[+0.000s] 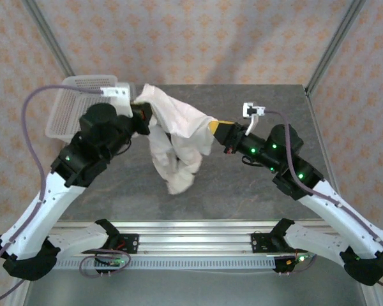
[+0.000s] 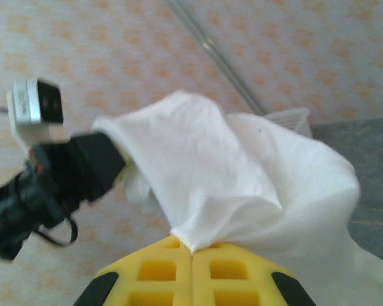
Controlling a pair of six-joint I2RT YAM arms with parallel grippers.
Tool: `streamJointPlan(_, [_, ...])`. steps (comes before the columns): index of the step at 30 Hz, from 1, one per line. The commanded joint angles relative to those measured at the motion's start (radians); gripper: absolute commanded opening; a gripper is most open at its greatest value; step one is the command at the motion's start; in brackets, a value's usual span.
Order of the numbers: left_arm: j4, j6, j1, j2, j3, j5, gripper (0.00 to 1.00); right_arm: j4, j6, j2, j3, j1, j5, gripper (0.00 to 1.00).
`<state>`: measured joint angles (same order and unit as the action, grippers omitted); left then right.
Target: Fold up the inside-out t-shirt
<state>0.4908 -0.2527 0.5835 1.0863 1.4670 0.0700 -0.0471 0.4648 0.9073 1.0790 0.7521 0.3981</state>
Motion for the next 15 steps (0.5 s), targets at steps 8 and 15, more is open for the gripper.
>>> streamJointPlan(8, [0.043, 0.081, -0.115, 0.579, 0.387, -0.002, 0.00, 0.106, 0.081, -0.050, 0.030, 0.005, -0.117, 0.00])
streamJointPlan(15, [-0.031, 0.078, -0.151, 0.681, 0.408, -0.142, 0.43, -0.032, 0.263, -0.046, -0.004, 0.003, -0.475, 0.00])
